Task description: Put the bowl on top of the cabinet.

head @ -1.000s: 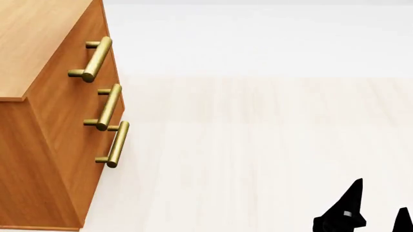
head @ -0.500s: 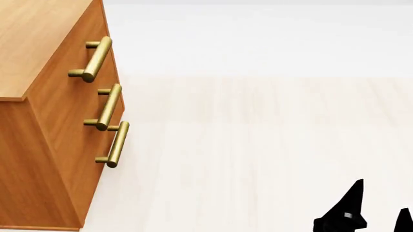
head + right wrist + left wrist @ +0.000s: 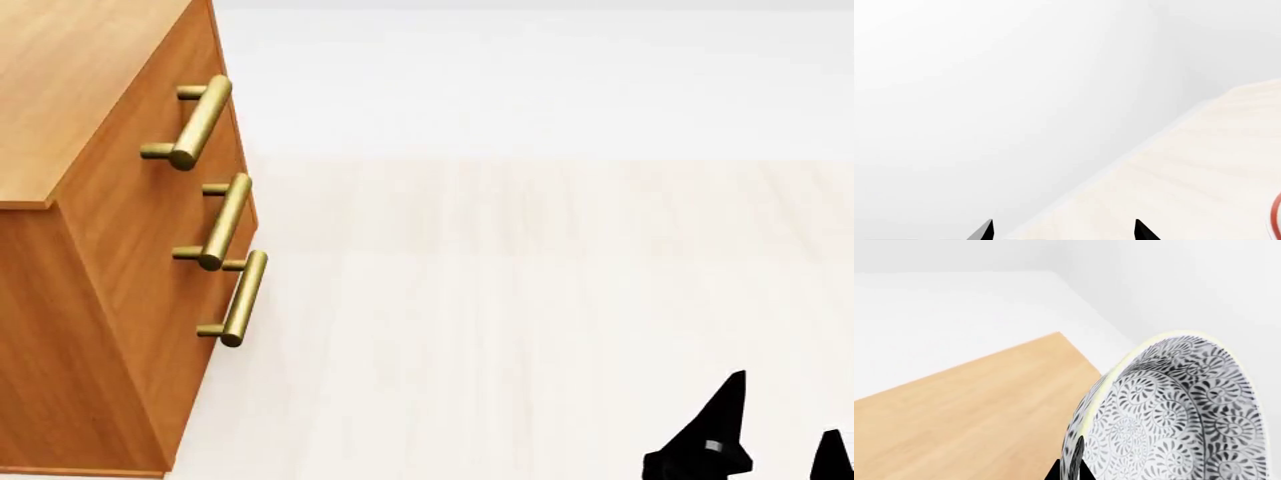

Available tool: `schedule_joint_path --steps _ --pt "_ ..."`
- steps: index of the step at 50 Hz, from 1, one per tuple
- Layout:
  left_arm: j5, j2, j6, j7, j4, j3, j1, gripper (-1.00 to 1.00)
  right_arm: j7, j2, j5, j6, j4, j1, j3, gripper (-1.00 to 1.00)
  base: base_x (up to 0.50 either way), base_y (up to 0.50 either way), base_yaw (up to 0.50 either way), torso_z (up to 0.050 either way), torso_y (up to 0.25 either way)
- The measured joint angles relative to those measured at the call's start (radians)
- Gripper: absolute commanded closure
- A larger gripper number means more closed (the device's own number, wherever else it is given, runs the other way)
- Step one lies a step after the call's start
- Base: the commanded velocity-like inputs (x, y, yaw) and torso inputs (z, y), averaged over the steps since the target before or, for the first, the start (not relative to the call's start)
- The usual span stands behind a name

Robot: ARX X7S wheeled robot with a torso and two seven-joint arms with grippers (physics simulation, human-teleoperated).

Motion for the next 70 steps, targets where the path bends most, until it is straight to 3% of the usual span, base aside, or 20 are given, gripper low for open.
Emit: schedule_joint_path --steps 70 --pt "0.001 -0.077 0.029 0.005 -0.001 -0.028 0.079 1.0 0.0 -0.019 -0.032 0.018 0.045 0.03 -0.007 -1.0 0.0 0.0 0.0 0.0 0.0"
